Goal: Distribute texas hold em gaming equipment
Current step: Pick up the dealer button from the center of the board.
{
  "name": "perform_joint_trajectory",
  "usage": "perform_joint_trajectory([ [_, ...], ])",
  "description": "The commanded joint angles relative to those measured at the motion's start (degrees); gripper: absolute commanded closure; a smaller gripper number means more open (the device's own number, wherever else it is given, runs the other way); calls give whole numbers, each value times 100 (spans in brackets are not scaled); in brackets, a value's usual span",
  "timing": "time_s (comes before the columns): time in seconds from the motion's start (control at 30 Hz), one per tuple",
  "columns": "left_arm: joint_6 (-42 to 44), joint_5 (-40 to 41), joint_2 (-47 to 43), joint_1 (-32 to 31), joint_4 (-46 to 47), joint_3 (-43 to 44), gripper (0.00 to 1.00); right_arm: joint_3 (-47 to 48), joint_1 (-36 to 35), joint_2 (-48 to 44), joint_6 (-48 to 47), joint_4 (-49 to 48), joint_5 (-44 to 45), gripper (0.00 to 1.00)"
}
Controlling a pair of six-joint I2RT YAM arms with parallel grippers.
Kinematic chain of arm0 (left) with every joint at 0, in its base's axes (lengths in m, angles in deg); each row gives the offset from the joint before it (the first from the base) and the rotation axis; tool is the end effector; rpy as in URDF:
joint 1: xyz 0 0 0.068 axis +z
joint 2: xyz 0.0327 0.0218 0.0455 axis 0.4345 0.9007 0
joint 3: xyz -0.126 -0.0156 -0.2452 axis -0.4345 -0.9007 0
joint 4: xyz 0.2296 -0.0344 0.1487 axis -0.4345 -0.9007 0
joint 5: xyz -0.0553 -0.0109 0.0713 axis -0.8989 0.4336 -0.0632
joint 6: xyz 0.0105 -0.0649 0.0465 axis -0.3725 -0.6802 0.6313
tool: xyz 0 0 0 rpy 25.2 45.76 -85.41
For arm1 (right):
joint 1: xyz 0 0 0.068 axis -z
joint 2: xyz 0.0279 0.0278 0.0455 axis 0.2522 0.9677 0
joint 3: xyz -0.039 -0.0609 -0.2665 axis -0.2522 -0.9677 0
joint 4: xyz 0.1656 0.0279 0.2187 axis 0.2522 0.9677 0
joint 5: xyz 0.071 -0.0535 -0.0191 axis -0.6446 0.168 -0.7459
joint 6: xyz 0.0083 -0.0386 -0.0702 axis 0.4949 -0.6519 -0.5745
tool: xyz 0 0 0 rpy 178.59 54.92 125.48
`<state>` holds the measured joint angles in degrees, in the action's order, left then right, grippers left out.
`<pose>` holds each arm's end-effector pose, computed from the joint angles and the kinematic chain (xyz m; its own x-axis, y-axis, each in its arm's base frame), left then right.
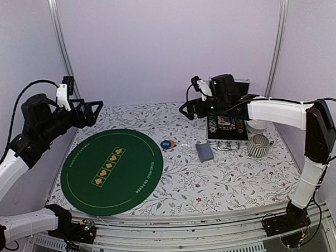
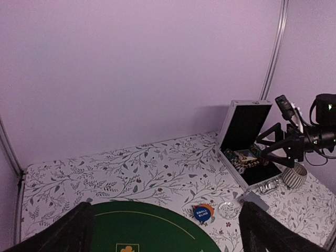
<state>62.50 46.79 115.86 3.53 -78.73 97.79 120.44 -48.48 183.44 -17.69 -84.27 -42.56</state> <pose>0.2259 -0.0975 0.3811 -0.1246 -0.1298 -0.9837 0.4265 0.8881 -0.1712 0.3703 0.2662 0.2912 -0.3821 -0.1004 -0.9186 -0.6638 0.7214 0.1973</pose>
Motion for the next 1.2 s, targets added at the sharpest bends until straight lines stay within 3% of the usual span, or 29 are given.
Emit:
perform_joint_trajectory([
  [0.0, 27, -37, -13, -81, -648, -482, 2, 1050, -421, 1239, -404, 2045, 916, 1],
  [0.2, 51, -201, 198, -87, -617, -602, 2, 2068, -652, 2468, -502, 3041, 1203, 1],
  [0.6, 15, -434, 351, -93, -459, -653, 2, 2827, -798, 3573, -633, 3814, 1413, 0],
  [0.97, 68, -395, 273, -83, -401, -673, 2, 3049, -1015, 3902, -691, 4064, 1910, 29],
  [1.17, 111, -416, 260, -90, -397, -672, 2, 3079, -1086, 3831, -636, 4190, 1947, 39],
])
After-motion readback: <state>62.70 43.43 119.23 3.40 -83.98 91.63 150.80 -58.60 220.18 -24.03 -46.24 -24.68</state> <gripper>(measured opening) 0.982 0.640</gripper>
